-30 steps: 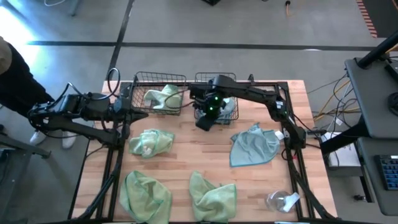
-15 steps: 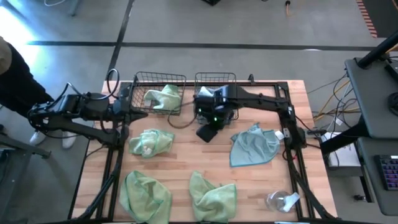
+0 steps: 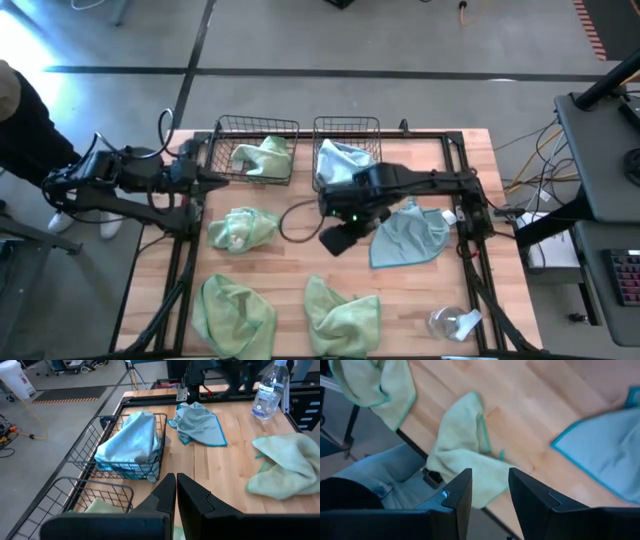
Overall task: Sort microfiber towel by color & place in baskets
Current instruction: Put the blue towel into the right wire basket
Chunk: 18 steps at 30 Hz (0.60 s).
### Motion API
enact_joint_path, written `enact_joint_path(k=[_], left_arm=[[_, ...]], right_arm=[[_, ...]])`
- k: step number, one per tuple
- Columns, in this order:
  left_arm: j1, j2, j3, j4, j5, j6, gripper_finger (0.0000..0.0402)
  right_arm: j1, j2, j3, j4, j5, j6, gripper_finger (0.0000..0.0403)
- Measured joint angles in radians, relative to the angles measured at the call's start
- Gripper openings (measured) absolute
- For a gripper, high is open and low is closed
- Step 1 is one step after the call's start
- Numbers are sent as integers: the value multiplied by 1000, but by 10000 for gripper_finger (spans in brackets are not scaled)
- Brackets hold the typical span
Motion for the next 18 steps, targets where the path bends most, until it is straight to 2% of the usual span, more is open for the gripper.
enact_joint_path(k=[7,11,14,18], left_arm=[[0,-37,0,-30,0,4,0],[0,-62,0,-49,0,28,0],[0,-84,0,-57,0,30,0],[0,-113,0,-58,0,30,0]], right_arm=[[73,1,-22,0,-3,124,108],[84,0,-57,1,24,90,101],[82,-30,-135,3,55,45,100],[82,-121,-333,0,54,44,100]])
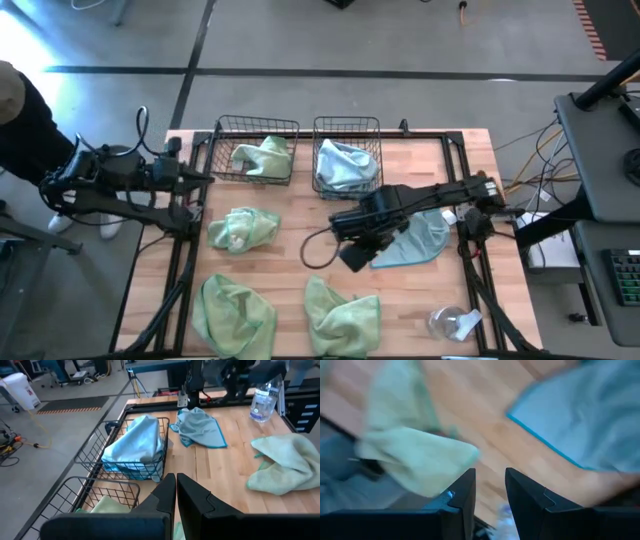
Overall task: Sort microfiber towel by color & place in baskets
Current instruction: Put the blue towel into the right wire basket
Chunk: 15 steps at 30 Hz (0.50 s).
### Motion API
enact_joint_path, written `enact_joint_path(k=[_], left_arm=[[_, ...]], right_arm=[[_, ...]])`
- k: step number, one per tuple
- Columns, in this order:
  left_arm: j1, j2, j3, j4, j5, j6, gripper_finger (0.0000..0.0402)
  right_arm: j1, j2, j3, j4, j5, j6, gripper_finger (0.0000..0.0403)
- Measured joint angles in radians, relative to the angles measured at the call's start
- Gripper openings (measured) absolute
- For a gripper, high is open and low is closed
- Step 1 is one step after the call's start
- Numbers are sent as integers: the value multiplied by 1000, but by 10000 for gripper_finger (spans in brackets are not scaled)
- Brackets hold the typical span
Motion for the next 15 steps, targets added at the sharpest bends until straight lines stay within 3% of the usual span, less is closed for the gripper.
enact_joint_path(k=[5,15], left_arm=[[0,-35,0,1,0,6,0],[0,-75,0,37,-4,-4,0]], right_arm=[[-5,-138,-256,-1,6,56,100],[-81,-355,-642,-1,152,28,100]])
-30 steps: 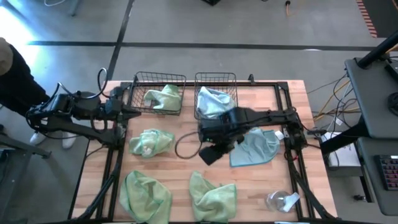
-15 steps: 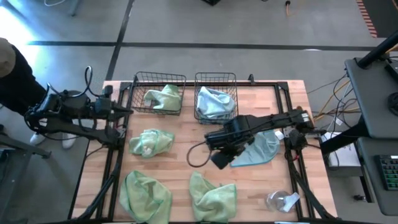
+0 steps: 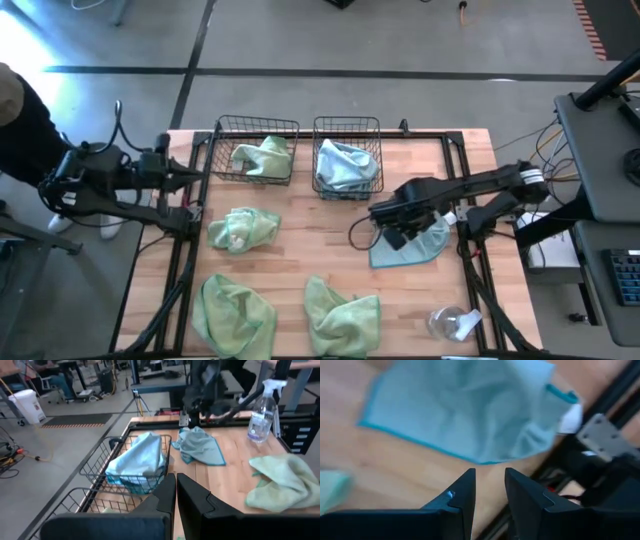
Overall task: Sort microfiber towel by color & place in baskets
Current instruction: Put the blue towel into the right wire basket
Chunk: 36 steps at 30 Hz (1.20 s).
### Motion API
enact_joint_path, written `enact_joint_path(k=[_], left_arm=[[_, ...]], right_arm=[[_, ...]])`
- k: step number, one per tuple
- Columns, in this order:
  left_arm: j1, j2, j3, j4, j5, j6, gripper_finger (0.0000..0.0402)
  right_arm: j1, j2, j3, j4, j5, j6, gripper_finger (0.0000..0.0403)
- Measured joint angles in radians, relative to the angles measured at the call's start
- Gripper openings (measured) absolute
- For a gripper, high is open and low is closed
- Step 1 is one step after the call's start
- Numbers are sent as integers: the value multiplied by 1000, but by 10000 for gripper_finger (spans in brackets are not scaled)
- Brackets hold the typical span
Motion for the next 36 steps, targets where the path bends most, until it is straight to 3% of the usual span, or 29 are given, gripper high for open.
enact_joint_path(k=[7,13,21,36], left_arm=[[0,-1,0,82,0,2,0],[0,6,0,142,-28,1,0],[0,42,0,174,-102,0,0],[0,79,0,178,-103,0,0]], right_arm=[[-122,-50,-235,6,5,-191,112],[-201,-49,-355,47,10,-281,126],[-275,-54,-418,225,33,-396,160],[-377,-52,-511,460,26,-478,196]])
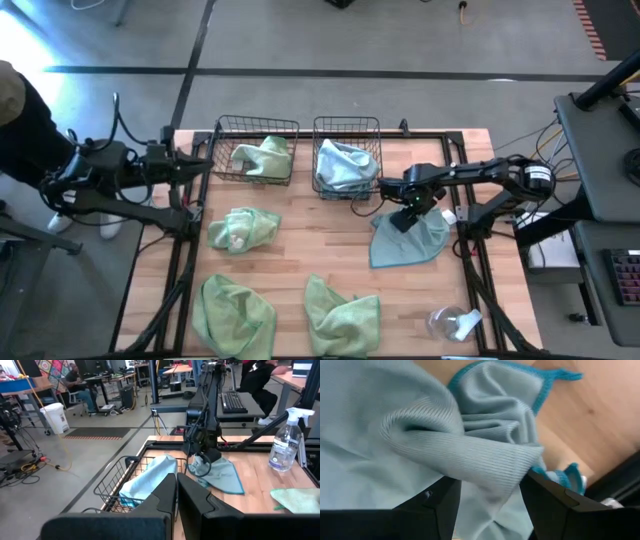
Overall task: Sort microfiber towel by color & place in baskets
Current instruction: Put the blue towel into the right wire basket
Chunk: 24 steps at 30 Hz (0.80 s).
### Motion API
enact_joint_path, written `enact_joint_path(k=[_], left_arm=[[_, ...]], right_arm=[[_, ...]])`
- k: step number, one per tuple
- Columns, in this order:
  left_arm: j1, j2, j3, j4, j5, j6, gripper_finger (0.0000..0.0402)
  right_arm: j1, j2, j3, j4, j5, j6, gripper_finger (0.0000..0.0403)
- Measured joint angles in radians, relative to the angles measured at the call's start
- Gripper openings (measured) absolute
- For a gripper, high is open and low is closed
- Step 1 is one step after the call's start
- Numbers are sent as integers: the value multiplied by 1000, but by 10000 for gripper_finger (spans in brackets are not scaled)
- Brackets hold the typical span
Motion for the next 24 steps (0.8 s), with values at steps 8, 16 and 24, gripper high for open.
enact_joint_path(k=[8,16,24], left_arm=[[0,-15,0,0,-1,0,0],[0,-17,0,0,-2,0,0],[0,-17,0,0,-2,16,0]], right_arm=[[-1,0,-5,22,-36,7,180],[-1,0,26,26,-81,8,106],[-1,0,70,25,-84,10,19]])
